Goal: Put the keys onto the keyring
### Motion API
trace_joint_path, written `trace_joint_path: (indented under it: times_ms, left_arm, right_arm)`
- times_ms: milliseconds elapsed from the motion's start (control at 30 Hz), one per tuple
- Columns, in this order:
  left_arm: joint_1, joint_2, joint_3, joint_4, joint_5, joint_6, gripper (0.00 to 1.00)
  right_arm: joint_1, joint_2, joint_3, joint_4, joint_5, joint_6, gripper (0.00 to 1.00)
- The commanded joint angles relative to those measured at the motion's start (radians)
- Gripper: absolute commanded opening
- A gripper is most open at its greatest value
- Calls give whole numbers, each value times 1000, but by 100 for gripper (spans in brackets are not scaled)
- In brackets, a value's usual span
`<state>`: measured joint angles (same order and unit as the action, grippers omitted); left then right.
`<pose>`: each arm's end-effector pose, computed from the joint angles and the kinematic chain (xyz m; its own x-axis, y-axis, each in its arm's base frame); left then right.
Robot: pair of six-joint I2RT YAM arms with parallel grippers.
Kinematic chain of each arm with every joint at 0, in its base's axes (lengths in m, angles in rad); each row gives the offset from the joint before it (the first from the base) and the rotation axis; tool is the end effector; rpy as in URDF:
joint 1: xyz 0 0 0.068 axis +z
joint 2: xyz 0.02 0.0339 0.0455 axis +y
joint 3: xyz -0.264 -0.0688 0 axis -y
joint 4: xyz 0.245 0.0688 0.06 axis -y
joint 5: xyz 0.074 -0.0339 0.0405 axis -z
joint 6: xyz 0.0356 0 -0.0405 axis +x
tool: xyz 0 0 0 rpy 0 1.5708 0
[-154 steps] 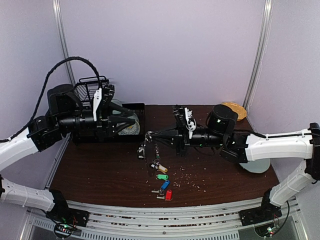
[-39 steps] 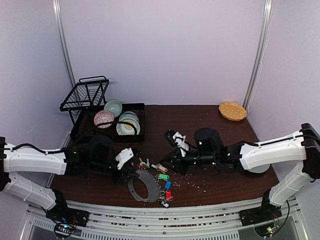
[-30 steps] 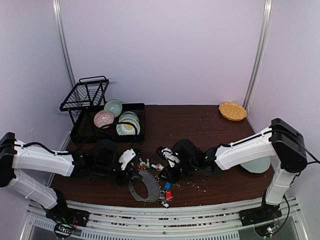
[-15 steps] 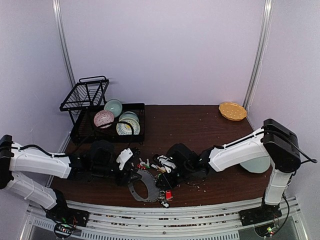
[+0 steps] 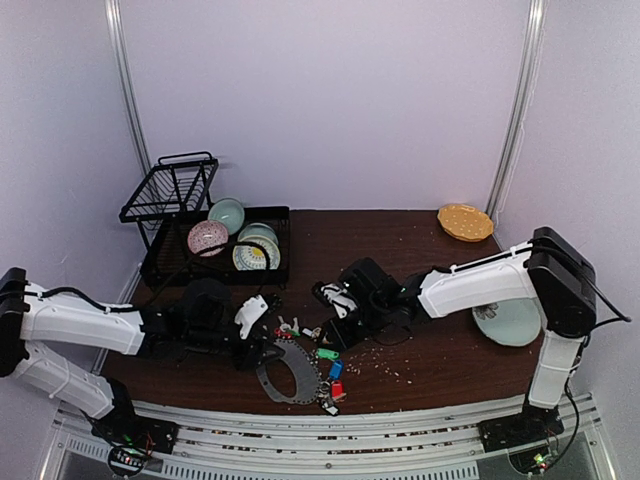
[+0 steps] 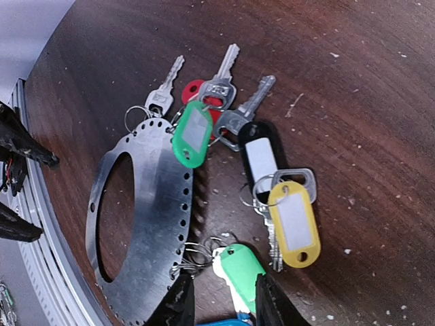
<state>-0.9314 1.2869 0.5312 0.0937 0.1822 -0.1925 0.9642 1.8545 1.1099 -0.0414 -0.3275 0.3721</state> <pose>0.1449 -0.2057 0.1756 -0.5273 0.3938 -0.7529 0.7881 0.5578 -0.2602 0.2134 0.3276 0.1688 -0.7057 -0.4132 -0.5756 -0.6988 0.5402 0.4690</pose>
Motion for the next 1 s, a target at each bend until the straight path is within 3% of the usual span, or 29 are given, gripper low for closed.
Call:
trace_joint_path:
  times_ms: [0, 367, 533, 767, 967]
  left_arm:
    - [0, 128, 142, -93, 3, 42, 41]
    - [-55, 470, 561, -392, 10, 161, 46]
    - [-73, 591, 696, -524, -14, 175, 35]
    - [-74, 673, 788, -665, -85, 193, 42]
    - [-74, 701, 817, -730, -92, 204, 38]
  right_arm:
    - [-45, -82, -63, -21, -64, -33, 34]
    - [-110, -360, -366, 64, 44, 8, 34]
    - [-120, -449, -442, 70, 83, -2, 34]
    - [-137, -474, -490, 119, 84, -3, 34]
    - [-139, -441, -481, 127, 56, -15, 34]
